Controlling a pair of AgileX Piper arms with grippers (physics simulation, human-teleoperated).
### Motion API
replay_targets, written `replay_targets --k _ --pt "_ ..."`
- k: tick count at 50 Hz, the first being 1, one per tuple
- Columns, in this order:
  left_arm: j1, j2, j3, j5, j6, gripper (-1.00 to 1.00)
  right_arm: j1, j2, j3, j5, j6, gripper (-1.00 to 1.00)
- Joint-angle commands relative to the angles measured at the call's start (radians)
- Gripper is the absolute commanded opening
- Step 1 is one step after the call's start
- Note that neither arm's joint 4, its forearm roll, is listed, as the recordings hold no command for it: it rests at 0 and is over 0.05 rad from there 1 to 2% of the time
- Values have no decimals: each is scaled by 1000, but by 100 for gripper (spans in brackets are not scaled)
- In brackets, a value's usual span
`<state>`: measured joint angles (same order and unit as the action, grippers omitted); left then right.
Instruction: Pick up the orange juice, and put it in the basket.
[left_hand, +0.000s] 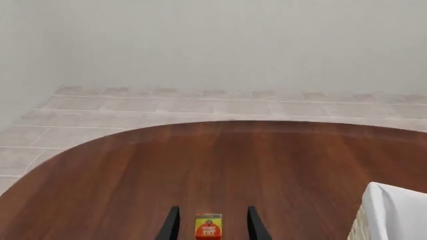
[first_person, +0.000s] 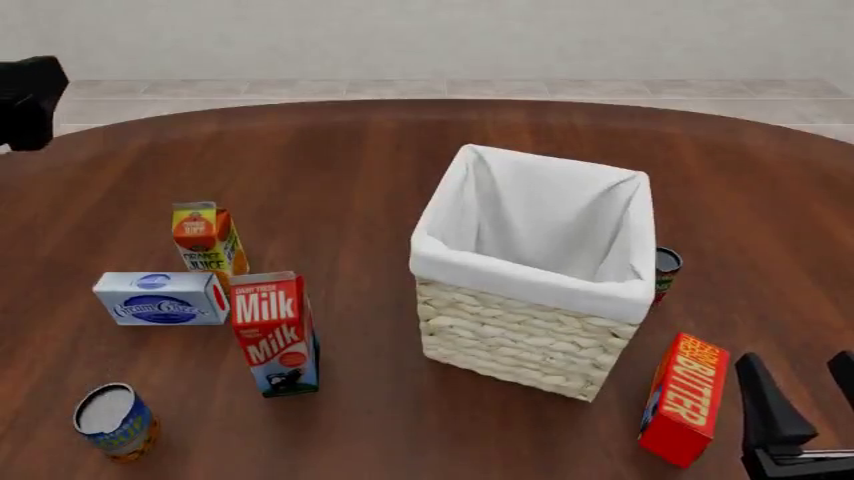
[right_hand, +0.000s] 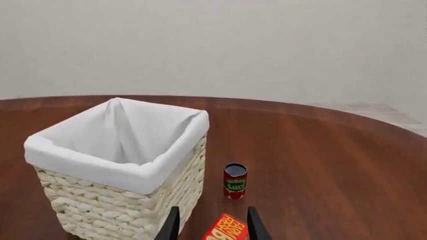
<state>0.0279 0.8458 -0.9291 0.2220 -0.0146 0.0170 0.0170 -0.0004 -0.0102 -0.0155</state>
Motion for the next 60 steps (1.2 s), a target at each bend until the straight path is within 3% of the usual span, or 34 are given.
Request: replay_targets --k 1,11,30,45,60 --pt "25 247 -206 116 4 100 -3 -16 0 11 5 100" --pt "43 393 -279 203 42 100 5 13 0 -17 2 100" --pt "68 467 -246 176 117 100 13 60 0 -52 -13 100" --pt "47 544 -245 158 108 100 20 92 -1 -71 -25 100" --pt "5 635 -247 97 52 100 22 105 0 -71 -48 100"
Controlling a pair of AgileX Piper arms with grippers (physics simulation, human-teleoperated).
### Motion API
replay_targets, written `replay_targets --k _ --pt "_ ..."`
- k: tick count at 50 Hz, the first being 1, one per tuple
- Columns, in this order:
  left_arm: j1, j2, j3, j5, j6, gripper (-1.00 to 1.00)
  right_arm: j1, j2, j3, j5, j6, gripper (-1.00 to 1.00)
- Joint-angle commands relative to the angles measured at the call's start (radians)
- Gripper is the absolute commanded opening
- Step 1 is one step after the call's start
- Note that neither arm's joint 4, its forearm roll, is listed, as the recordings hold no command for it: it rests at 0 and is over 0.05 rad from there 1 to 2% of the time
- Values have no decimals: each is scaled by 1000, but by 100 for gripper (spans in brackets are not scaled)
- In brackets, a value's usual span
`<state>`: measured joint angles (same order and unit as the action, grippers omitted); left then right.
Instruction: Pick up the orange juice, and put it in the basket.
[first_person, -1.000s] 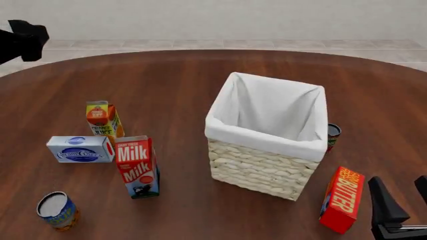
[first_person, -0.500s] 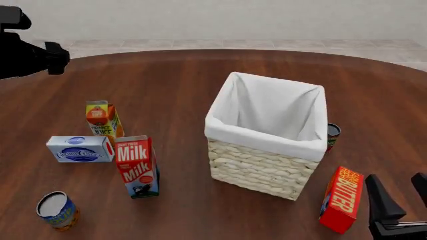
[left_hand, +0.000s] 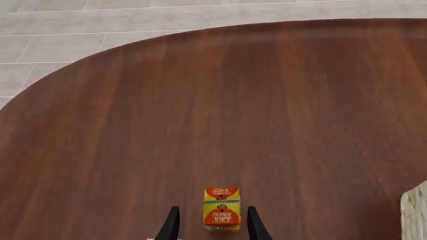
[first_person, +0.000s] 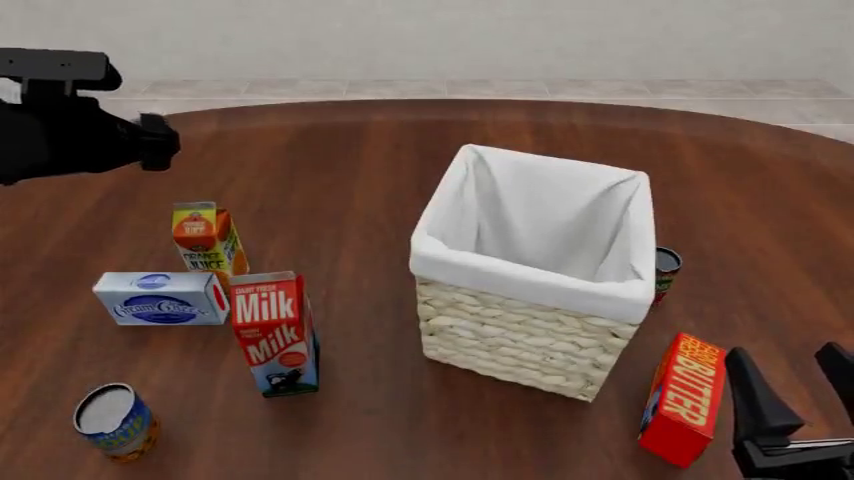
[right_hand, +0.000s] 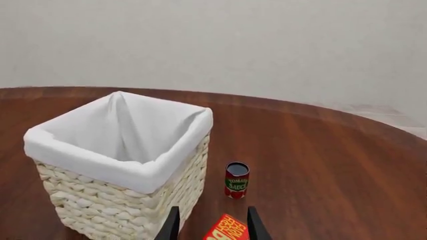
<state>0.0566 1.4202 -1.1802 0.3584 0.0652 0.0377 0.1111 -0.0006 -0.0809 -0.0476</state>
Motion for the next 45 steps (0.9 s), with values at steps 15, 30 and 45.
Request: replay_targets --k 15,30,45 --pt "-31 97 24 -72 -82 100 13 61 0 -35 -35 100" --pt "-24 132 51 -120 -84 100 15 117 0 -90 -44 100" --pt "0 136 83 -146 -64 100 16 104 0 -76 -48 100"
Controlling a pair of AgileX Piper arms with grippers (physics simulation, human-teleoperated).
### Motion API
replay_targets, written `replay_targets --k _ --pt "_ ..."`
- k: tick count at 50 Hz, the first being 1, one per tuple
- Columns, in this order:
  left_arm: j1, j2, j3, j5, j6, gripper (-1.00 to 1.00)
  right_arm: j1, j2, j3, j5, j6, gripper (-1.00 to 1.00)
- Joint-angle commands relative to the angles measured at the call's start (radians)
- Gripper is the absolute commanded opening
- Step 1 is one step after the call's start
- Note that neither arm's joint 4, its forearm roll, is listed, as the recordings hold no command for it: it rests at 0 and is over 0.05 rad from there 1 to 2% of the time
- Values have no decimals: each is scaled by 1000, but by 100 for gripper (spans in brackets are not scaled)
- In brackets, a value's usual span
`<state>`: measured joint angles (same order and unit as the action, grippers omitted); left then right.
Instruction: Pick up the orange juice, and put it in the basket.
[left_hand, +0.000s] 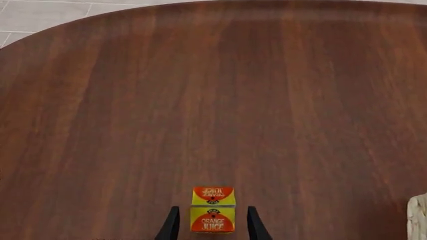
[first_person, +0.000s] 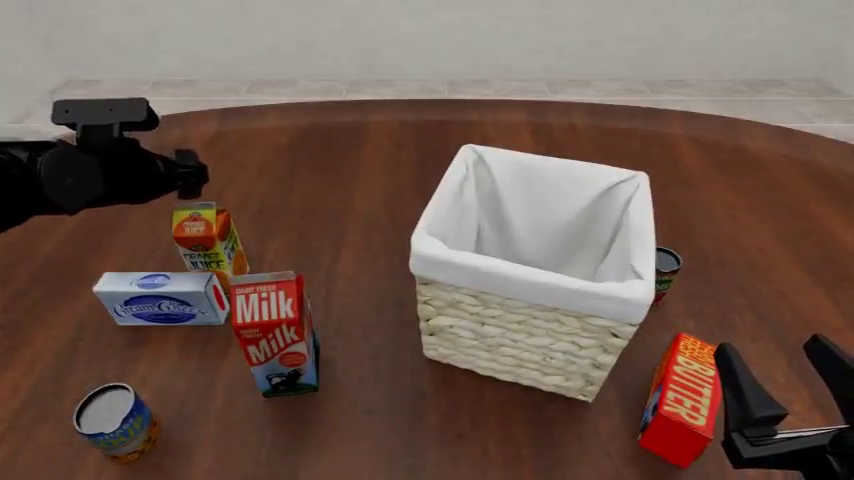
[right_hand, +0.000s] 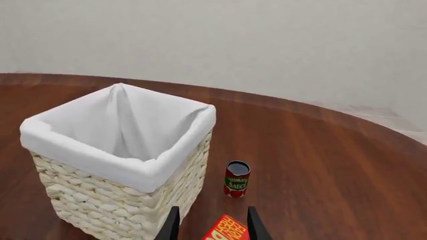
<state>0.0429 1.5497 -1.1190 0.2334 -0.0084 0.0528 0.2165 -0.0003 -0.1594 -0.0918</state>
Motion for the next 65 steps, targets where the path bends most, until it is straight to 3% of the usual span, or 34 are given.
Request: replay_targets --k 1,25,65 --pt "15 9 24 -23 10 100 0 -2 0 3 -4 100" --pt "13 29 86 -69 0 100 2 6 0 -6 -4 100" --pt "10 121 64 -123 3 100 -2 6 0 -4 -8 100"
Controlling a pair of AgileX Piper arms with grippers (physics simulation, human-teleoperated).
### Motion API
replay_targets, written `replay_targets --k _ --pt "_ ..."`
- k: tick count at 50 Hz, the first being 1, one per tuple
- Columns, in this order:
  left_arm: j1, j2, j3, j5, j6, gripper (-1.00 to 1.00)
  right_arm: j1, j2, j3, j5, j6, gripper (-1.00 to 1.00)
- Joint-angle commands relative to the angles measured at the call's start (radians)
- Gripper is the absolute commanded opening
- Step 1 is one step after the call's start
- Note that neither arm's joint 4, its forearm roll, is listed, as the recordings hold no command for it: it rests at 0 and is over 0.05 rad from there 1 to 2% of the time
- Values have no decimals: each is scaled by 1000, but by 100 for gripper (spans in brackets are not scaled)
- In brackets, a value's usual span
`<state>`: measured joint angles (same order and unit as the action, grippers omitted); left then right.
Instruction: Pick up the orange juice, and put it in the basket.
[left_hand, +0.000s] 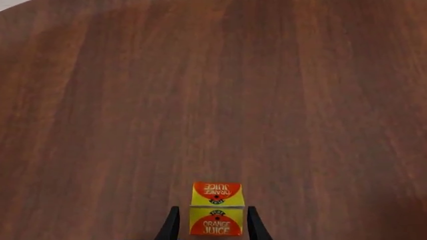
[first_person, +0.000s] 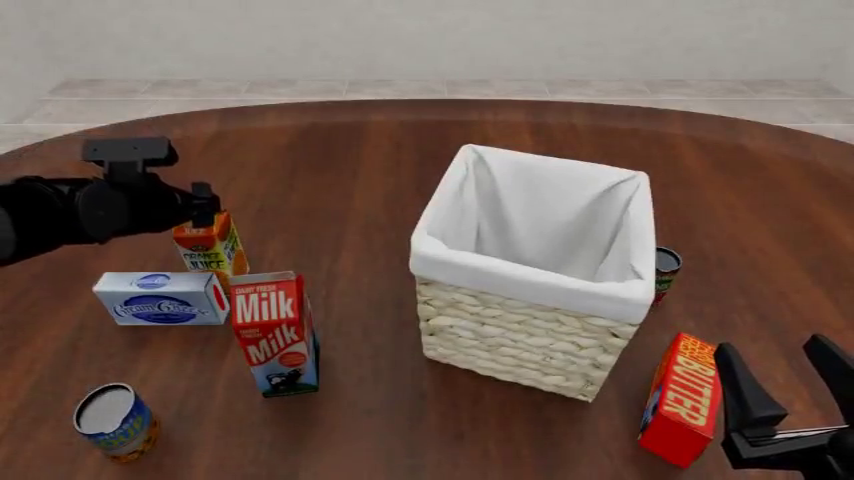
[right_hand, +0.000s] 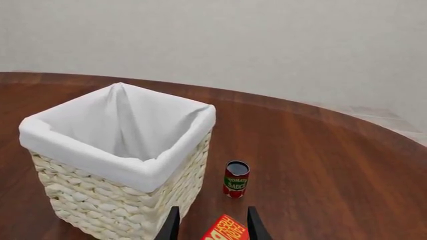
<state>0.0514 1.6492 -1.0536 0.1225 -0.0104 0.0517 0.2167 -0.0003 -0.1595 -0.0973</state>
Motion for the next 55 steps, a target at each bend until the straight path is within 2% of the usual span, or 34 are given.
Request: replay_targets --k 1,11,23,35,48,50,51,52,55 --pt "1 24 -2 -14 5 100 -2 5 0 -5 -2 100" --pt "-2 47 2 -27 6 100 -4 -15 0 17 -3 100" --pt "-2 70 10 -41 -1 100 -2 43 0 -37 -12 100" --pt "-7 90 13 -54 -5 100 -7 -128 0 133 -13 100" --pt "-16 95 21 -62 -13 100 -8 -160 0 167 -16 100" --pt "-30 99 14 -55 -44 100 -8 -157 0 164 -17 100" --pt "-18 95 14 -55 -26 -100 -8 -156 0 163 -16 100" --pt "-4 83 22 -64 6 -100 -7 -152 0 159 -17 100" --pt "-9 79 25 -61 7 -100 -6 -144 0 151 -17 100"
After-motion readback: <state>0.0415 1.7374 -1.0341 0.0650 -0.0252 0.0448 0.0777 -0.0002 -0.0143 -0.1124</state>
